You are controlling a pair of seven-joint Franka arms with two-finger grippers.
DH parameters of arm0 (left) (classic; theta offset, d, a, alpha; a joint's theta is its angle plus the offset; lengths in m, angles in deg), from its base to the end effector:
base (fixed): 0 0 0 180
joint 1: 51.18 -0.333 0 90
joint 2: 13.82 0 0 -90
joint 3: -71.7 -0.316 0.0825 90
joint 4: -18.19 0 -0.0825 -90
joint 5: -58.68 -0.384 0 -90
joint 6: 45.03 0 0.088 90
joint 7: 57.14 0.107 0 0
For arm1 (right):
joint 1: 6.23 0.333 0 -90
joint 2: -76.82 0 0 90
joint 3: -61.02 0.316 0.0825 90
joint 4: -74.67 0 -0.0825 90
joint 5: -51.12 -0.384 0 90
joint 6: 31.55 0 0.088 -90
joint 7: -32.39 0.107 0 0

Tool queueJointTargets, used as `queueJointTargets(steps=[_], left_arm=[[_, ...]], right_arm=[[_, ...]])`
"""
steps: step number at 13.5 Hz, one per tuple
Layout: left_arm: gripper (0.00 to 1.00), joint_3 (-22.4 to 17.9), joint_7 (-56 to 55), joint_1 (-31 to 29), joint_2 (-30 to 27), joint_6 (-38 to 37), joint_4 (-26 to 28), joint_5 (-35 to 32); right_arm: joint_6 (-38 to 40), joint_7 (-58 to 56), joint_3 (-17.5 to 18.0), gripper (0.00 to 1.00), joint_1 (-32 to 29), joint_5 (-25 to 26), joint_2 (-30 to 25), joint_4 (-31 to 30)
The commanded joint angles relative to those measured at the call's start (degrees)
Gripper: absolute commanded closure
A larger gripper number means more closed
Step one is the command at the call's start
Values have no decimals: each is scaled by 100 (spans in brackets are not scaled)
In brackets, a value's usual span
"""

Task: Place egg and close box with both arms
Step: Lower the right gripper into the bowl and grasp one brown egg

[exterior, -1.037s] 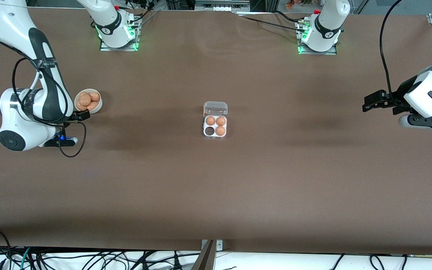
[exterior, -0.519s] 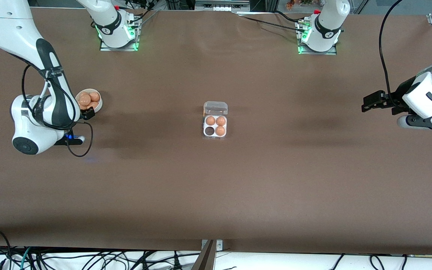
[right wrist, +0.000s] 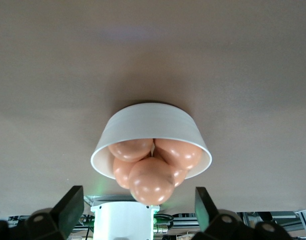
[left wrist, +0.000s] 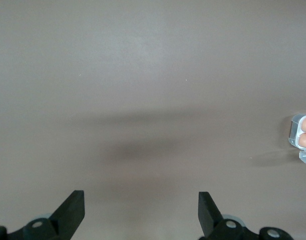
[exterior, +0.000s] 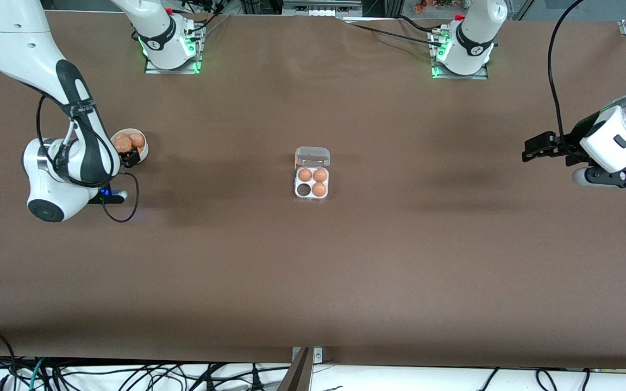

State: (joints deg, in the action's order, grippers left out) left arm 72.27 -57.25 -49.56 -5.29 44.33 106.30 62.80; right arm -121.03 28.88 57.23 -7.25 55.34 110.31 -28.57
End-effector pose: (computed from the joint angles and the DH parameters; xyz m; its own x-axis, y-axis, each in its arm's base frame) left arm 0.5925 -0.0300 0.5538 0.9912 -0.0369 -0.1268 -0.0278 -0.9970 0.0726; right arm 0.5456 -0.0530 0.1918 0.6757 -0.0158 -0.7371 0.0222 -0.9989 0.0418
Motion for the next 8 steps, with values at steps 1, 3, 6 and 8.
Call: queueJointTargets(steps=[1,3,6,8], left_arm=[[0,40,99,-22,-71,-24,57,-131],[0,48,99,-13,-71,-24,57,-131],[0,48,99,13,-71,-24,101,-131],[0,48,99,14,-71,-24,110,-131]], right_arm=[[-17,0,28,6,-170,-80,70,-20],[-17,0,28,13,-171,-80,70,-20],[-9,26,28,23,-153,-80,123,-20],[18,44,28,29,-118,-80,184,-20]])
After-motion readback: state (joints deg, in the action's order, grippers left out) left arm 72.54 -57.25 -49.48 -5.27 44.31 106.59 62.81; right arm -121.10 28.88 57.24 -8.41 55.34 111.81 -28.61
